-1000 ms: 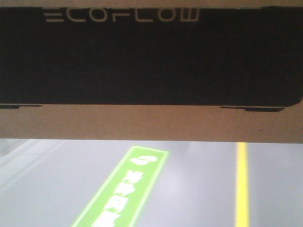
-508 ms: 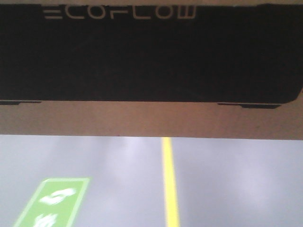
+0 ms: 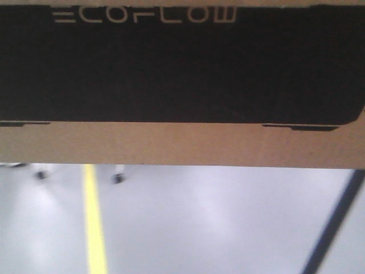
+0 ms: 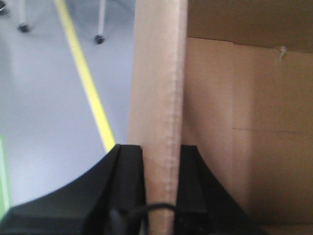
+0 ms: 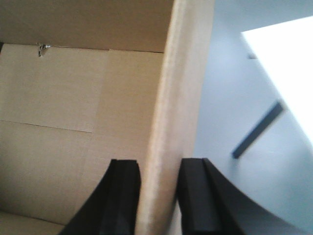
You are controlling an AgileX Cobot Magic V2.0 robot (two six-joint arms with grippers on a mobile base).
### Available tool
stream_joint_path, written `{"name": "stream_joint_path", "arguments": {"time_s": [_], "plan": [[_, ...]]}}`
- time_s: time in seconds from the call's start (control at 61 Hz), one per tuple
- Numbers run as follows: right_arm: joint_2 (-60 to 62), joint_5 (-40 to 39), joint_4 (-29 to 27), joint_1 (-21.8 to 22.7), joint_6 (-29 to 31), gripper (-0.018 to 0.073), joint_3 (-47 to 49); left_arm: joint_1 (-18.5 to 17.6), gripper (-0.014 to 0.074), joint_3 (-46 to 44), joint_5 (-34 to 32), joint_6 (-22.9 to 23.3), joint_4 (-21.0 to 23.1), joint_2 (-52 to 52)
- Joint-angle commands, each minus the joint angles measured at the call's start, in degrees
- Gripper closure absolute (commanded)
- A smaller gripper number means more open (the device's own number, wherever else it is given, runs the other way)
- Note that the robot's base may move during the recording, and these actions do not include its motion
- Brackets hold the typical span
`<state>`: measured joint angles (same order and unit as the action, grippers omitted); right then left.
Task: Grab box from left shelf to table start
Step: 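Carry the box with both grippers while the base drives to the table, then move the held box over the white table with both grippers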
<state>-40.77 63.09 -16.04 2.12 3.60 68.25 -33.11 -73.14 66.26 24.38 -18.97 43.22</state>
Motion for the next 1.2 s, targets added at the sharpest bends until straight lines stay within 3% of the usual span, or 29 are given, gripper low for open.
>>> {"name": "stream_joint_path", "arguments": {"time_s": [0.0, 0.639, 0.885, 1.18], "plan": [[-0.1, -6.0, 1.6, 0.1, 1.0, 0.0541, 1.7, -0.4, 0.0683, -2.4, -9.4, 0.8, -3.5, -0.6], [-0.1, -6.0, 1.6, 0.1, 1.0, 0.0541, 1.7, -0.4, 0.0683, -2.4, -9.5, 0.8, -4.4, -0.6], [-0.1, -6.0, 1.6, 0.1, 1.0, 0.0541, 1.7, -0.4, 0.0683, -2.4, -9.5, 0.8, -7.3, -0.6], [-0.1, -6.0, 1.6, 0.1, 1.0, 0.0541, 1.7, -0.4, 0.0683, -2.4, -9.5, 0.8, -6.3, -0.6]]}}
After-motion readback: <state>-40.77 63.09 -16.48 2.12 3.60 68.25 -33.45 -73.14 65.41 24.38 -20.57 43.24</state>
